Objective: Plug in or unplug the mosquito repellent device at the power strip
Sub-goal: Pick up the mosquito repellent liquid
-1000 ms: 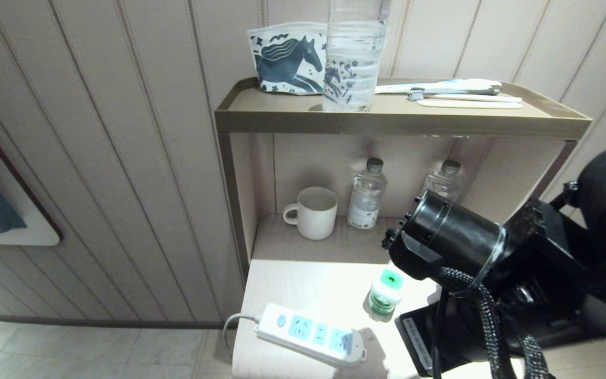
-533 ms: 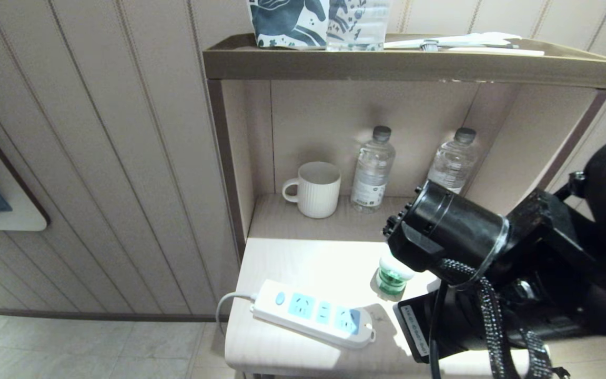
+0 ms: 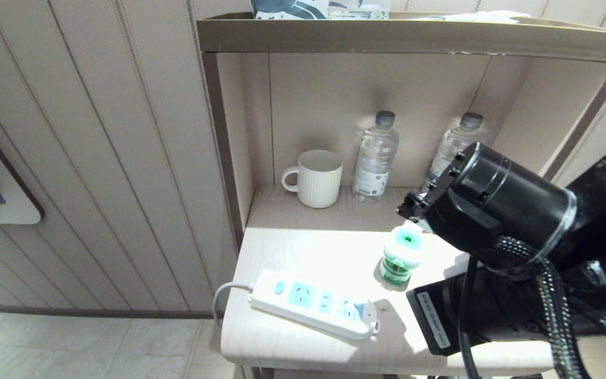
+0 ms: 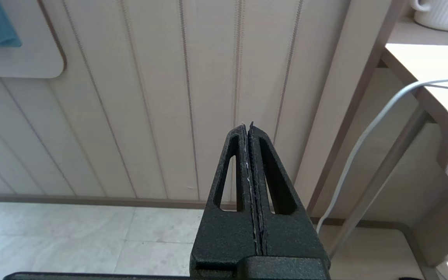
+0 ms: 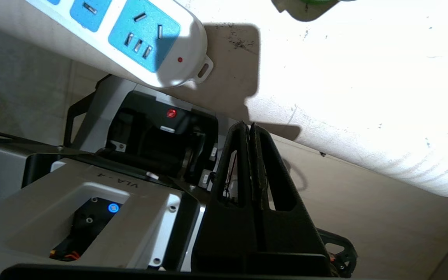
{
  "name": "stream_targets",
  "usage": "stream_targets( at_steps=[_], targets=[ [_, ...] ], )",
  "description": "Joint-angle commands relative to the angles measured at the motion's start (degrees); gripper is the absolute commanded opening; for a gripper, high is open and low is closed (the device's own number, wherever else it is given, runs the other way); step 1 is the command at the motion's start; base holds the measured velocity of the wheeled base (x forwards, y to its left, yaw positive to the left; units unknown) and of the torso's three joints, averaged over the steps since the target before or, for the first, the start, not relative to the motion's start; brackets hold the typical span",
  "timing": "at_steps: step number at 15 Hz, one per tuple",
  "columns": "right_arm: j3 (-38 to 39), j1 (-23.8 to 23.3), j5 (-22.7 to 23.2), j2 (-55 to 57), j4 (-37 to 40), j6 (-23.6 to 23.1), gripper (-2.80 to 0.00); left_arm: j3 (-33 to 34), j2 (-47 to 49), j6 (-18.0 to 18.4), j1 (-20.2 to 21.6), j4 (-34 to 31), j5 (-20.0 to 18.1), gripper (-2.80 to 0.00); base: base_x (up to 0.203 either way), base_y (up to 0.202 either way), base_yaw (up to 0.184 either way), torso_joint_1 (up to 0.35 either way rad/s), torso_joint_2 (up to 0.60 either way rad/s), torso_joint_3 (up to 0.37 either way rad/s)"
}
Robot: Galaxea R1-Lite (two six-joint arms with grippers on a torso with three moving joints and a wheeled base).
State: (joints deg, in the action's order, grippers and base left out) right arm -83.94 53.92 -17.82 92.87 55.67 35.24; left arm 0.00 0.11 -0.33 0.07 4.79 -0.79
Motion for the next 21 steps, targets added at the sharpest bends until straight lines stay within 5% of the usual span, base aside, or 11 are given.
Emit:
stream_targets(
  at_steps=[1, 3, 5, 6, 7, 14, 21],
  targets=[
    [1.19, 1.16, -3.99, -0.67, 0.12, -0.41, -2.80, 0.00, -0.02, -0.02, 0.01, 0.04, 0.00, -2.80, 0.000, 0.000, 0.000, 0.000, 0.00, 0.000],
    [2.89, 2.68, -11.43, 1.65, -0.08, -0.06, -2.80, 0.00, -0.02, -0.02, 0.01, 0.04, 0.00, -2.80, 0.000, 0.000, 0.000, 0.000, 0.00, 0.000],
    [3.10, 3.56, -13.94, 2.49, -1.76, 0.44, -2.80, 0.00, -0.02, -0.02, 0.01, 0.04, 0.00, -2.80, 0.000, 0.000, 0.000, 0.000, 0.00, 0.000],
    [3.00, 3.56, -14.00, 2.41, -2.58, 0.52, -2.09, 0.00, -0.02, -0.02, 0.01, 0.04, 0.00, -2.80, 0.000, 0.000, 0.000, 0.000, 0.00, 0.000],
    [2.91, 3.56, -13.99, 2.33, -2.59, 0.69, 0.00, 0.00, -0.02, -0.02, 0.01, 0.04, 0.00, -2.80, 0.000, 0.000, 0.000, 0.000, 0.00, 0.000],
    [2.80, 2.49, -13.99, 1.61, -3.30, 1.38, 0.00, 0.00, -0.02, -0.02, 0.01, 0.04, 0.00, -2.80, 0.000, 0.000, 0.000, 0.000, 0.00, 0.000],
    [2.58, -5.43, -13.13, 6.14, -14.50, 2.81, 0.00, 0.00, -0.02, -0.02, 0.01, 0.04, 0.00, -2.80, 0.000, 0.000, 0.000, 0.000, 0.00, 0.000]
  ],
)
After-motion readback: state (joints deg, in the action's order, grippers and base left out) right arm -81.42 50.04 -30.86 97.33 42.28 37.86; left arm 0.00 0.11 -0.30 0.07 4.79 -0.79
